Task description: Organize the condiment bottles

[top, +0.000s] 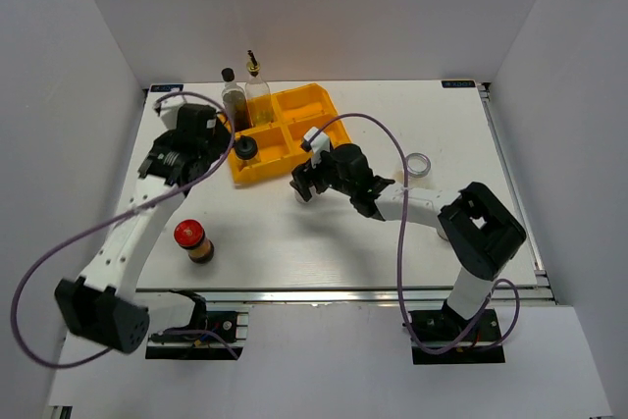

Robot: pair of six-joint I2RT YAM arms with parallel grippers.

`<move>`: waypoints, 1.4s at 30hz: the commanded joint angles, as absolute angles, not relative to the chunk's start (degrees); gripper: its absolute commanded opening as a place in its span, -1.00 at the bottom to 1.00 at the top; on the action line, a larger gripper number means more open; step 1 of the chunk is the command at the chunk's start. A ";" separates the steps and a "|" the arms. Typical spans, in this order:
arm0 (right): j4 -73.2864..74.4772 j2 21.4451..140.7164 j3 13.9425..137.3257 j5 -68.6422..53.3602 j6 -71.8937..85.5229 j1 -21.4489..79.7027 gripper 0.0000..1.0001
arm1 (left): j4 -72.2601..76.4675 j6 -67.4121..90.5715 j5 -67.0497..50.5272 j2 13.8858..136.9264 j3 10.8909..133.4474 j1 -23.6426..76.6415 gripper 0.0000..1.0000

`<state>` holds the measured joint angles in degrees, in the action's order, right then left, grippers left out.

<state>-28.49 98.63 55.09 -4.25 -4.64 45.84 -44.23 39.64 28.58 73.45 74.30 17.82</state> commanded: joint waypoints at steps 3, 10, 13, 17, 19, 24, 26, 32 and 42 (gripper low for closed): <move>-27.69 101.68 59.50 -1.41 -3.60 46.23 0.61 | -48.33 46.67 31.90 61.73 64.71 17.84 0.96; -23.20 103.27 61.09 5.26 -3.16 46.41 0.64 | -57.48 49.75 37.43 55.20 63.46 17.84 0.96; -24.78 102.66 59.85 5.89 -3.34 46.41 0.63 | -58.01 50.01 37.97 53.00 62.93 17.84 0.96; -25.48 102.92 59.77 2.82 -3.43 46.41 0.26 | -58.36 50.27 37.71 52.03 62.14 17.75 0.96; -25.84 102.66 59.94 1.94 -3.78 46.41 -0.15 | -58.36 50.27 37.62 52.03 61.70 17.84 0.96; -24.17 98.02 61.35 0.71 -4.92 46.49 -0.77 | -59.85 50.54 37.53 52.03 60.83 17.84 0.96; -23.73 95.99 62.22 -1.39 -4.92 46.49 -0.82 | -59.33 50.80 36.92 51.68 59.86 17.84 0.96; -24.08 93.07 66.87 -6.15 -3.87 46.41 -0.84 | -58.62 50.80 34.63 51.50 57.13 17.84 0.96; -30.05 105.54 81.27 -1.24 -2.11 46.49 -0.90 | -59.06 51.15 33.49 49.48 55.20 17.84 0.96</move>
